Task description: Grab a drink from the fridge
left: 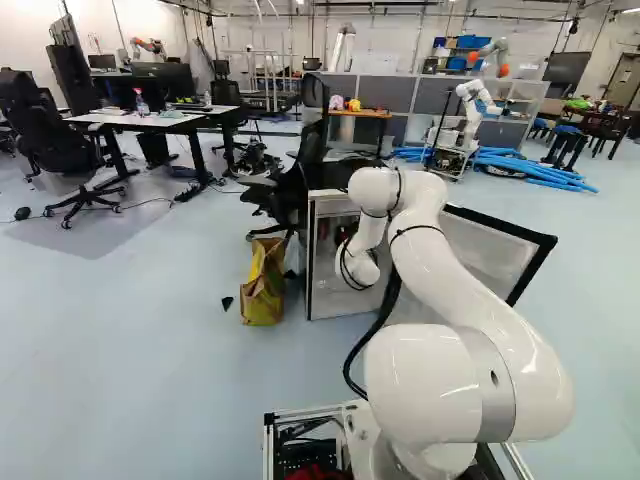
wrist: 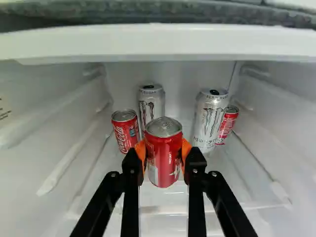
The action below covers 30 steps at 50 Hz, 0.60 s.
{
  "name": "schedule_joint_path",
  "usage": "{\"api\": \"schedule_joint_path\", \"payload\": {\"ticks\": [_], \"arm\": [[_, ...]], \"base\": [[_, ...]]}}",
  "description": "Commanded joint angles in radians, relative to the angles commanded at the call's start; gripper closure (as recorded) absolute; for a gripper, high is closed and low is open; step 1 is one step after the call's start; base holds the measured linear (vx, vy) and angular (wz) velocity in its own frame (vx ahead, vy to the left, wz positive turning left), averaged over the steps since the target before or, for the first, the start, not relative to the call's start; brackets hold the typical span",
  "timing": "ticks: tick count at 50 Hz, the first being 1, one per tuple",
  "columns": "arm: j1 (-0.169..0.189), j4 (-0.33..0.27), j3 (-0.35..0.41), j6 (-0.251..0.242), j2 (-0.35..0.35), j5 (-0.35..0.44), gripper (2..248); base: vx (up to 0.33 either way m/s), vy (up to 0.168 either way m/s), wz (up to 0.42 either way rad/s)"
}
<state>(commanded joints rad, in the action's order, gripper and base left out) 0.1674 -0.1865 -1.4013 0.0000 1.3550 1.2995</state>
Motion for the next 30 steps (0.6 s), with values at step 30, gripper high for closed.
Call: {"api": "schedule_joint_path", "payload": {"ticks": [30], "arm": [[-0.004, 0.0, 0.276, 0.0, -0.208, 0.0, 158]], "base": [[0.0, 0.0, 0.0]]}}
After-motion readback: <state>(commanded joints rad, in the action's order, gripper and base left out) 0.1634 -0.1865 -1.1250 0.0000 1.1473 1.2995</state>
